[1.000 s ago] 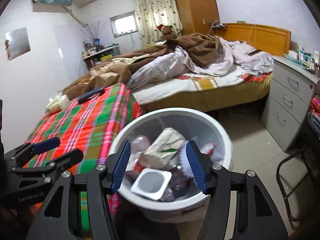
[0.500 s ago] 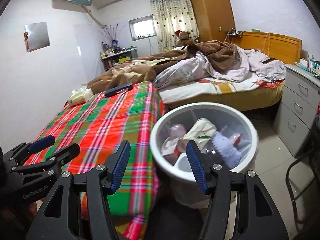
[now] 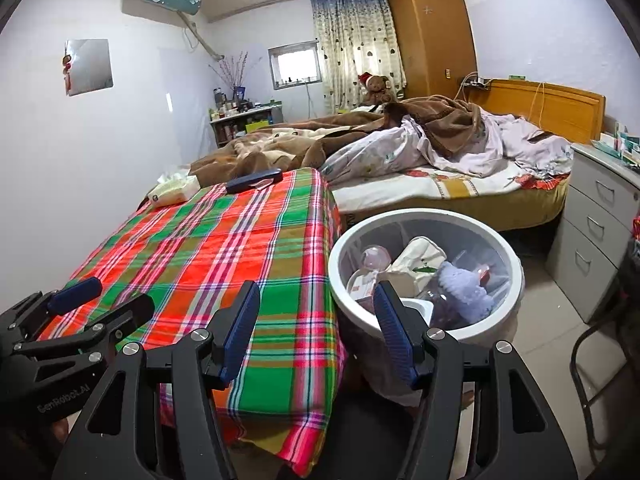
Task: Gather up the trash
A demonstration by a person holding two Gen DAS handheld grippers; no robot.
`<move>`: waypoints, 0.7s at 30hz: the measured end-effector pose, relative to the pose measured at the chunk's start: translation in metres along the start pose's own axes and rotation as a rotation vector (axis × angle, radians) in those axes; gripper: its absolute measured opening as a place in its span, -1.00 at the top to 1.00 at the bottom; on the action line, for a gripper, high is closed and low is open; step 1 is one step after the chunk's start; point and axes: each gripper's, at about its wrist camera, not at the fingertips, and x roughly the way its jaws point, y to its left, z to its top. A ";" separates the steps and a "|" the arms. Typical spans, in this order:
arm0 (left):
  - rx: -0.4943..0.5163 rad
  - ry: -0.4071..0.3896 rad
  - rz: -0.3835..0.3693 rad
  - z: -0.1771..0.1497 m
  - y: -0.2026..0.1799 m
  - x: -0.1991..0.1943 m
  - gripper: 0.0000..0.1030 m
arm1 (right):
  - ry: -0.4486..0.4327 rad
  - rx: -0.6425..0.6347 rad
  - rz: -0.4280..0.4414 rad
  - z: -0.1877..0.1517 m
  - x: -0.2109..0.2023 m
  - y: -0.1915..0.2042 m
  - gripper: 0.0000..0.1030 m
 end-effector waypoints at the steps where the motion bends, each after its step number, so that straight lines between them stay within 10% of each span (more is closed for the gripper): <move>1: -0.002 -0.003 0.000 0.000 0.000 -0.001 -0.51 | -0.004 -0.002 0.000 0.000 -0.001 0.001 -0.18; 21: -0.008 -0.011 0.005 -0.001 0.001 -0.010 -0.51 | -0.008 0.009 0.000 -0.003 -0.005 0.002 -0.18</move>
